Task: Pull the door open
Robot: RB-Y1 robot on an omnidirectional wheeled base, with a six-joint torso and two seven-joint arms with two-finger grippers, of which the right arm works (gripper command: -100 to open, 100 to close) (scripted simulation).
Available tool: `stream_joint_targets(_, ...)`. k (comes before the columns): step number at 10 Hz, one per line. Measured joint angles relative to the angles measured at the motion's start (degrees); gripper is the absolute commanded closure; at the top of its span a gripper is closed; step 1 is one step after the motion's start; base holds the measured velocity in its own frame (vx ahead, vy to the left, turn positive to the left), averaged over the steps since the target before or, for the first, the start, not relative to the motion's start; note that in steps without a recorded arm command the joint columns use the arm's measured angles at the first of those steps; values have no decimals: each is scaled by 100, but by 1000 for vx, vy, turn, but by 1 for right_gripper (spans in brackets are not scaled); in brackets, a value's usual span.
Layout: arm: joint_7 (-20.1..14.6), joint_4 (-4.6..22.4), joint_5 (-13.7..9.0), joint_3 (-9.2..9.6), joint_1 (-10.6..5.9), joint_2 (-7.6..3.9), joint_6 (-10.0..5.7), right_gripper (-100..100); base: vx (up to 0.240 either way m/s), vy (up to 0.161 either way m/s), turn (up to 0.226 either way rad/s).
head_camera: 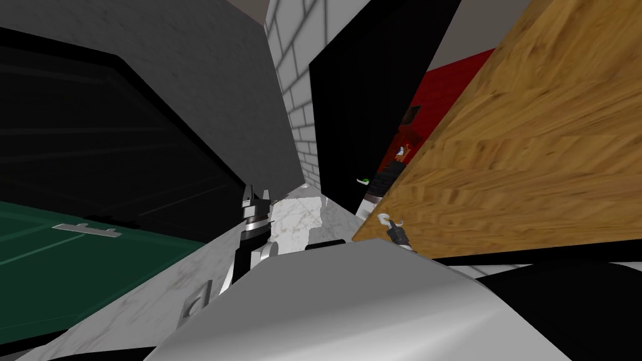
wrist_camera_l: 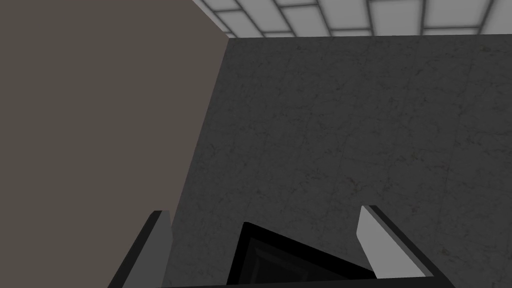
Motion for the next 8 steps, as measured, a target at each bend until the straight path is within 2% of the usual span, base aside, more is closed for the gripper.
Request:
stream_joint_targets(2, 2, 8, 6, 12, 13, 12, 9, 100, -6, 2, -2)
stream_joint_targets(3, 1, 10, 6, 14, 15, 14, 10, 100, -133, -34, 51)
stream_joint_targets(5, -44, -33, 73, 121, 63, -29, -118, 100, -218, -55, 62)
stream_joint_targets(6, -29, -312, 116, 193, 267, -32, -114, 100, -161, -17, 7)
stream_joint_targets(8, -91, -148, 199, 330, 274, -50, -298, 100, -143, -22, 23)
